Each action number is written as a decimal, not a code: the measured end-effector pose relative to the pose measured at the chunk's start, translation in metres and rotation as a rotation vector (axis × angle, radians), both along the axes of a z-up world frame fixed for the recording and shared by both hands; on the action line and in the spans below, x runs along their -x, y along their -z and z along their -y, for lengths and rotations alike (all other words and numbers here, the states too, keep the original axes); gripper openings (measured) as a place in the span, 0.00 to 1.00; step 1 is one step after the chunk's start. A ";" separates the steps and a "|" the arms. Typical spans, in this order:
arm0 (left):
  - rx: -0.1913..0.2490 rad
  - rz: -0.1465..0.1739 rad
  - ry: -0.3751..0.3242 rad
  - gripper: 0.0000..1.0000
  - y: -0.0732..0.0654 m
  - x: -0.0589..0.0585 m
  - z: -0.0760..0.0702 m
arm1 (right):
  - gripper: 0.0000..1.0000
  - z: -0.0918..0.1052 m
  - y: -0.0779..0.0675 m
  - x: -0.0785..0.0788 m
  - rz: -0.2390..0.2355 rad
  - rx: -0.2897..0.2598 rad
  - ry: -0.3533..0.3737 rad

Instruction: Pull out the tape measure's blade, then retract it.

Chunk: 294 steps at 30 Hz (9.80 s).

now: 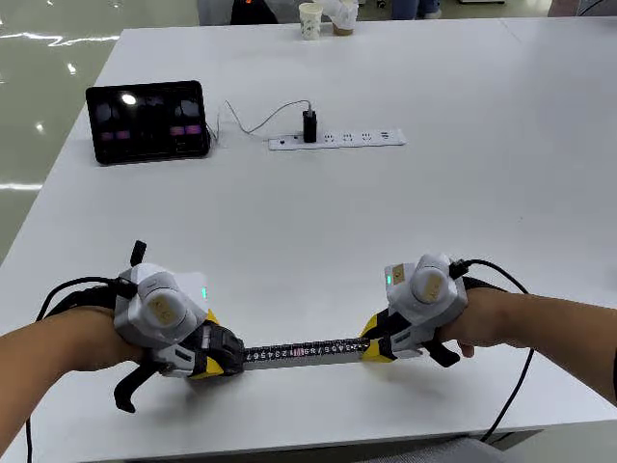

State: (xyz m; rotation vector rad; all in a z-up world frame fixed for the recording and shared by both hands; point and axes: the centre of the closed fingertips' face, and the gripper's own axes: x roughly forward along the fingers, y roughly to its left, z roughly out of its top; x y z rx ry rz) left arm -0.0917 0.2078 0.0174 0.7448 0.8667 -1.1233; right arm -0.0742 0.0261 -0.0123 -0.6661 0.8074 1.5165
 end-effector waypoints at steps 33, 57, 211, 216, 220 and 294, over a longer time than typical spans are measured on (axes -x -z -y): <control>-0.004 0.004 0.001 0.31 0.001 0.000 0.000 | 0.10 0.021 0.001 -0.003 0.008 0.015 0.008; -0.003 0.003 0.000 0.31 0.000 0.000 0.001 | 0.10 0.037 0.000 -0.005 0.005 0.018 0.026; 0.430 0.138 -0.669 0.99 -0.042 0.035 -0.067 | 0.99 0.150 -0.057 0.025 0.157 -0.178 0.650; 0.422 0.151 -0.680 0.99 -0.042 0.032 -0.072 | 0.99 0.152 -0.057 0.025 0.161 -0.169 0.652; 0.419 0.156 -0.676 0.99 -0.043 0.031 -0.072 | 0.99 0.149 -0.060 0.025 0.168 -0.168 0.644; 0.415 0.261 -1.137 0.99 -0.032 -0.027 -0.020 | 0.99 0.075 -0.042 -0.005 0.115 -0.041 0.219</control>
